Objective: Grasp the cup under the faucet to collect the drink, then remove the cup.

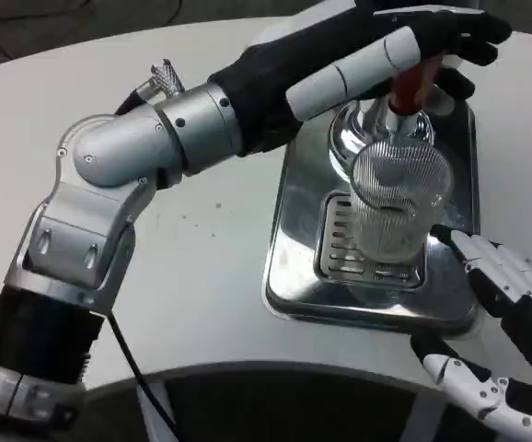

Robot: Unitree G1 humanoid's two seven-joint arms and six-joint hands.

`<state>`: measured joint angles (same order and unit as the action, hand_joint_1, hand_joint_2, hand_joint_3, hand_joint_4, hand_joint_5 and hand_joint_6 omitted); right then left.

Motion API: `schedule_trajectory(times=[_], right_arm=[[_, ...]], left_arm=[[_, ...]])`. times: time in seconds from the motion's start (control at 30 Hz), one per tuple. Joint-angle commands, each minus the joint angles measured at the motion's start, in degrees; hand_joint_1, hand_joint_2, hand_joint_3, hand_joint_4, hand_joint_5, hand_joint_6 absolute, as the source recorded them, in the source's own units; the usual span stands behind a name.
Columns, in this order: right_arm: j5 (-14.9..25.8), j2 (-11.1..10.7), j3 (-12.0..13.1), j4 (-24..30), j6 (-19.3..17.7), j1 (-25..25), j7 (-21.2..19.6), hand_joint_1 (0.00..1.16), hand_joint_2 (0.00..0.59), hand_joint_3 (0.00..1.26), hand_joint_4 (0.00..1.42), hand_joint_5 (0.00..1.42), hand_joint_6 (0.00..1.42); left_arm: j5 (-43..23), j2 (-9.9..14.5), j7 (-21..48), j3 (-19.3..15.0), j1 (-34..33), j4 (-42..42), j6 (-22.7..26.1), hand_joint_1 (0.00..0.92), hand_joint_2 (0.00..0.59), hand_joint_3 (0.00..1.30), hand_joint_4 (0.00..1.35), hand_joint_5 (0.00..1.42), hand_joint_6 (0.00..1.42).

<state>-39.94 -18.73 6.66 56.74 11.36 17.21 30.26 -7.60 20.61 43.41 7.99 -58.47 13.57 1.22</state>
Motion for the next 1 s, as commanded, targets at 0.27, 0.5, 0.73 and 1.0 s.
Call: schedule_trajectory(times=[0.27,0.5,0.73,1.0], right_arm=[[1.5,-0.1,1.2,0.6,0.1,0.9,-0.3,0.2,0.417,0.02,0.0,0.0,0.0],[1.6,0.0,1.0,0.3,0.9,-0.3,0.0,0.2,0.417,0.02,0.0,0.0,0.0],[4.0,0.8,0.9,-0.9,4.0,-2.0,-0.2,0.2,0.417,0.0,0.0,0.0,0.0],[9.8,2.4,1.1,-4.8,4.1,-3.8,-4.3,0.38,0.322,0.0,0.0,0.0,0.0]], left_arm=[[6.2,2.0,2.6,4.2,0.9,0.5,-6.2,0.0,0.103,0.19,0.12,0.18,0.17],[7.8,2.2,2.2,4.2,1.0,1.5,-9.4,0.0,0.088,0.15,0.05,0.12,0.13],[9.5,2.2,2.0,4.6,1.5,2.2,-13.6,0.0,0.08,0.1,0.0,0.04,0.08],[10.5,2.5,1.9,5.3,1.1,3.1,-16.0,0.0,0.073,0.1,0.0,0.02,0.08]])
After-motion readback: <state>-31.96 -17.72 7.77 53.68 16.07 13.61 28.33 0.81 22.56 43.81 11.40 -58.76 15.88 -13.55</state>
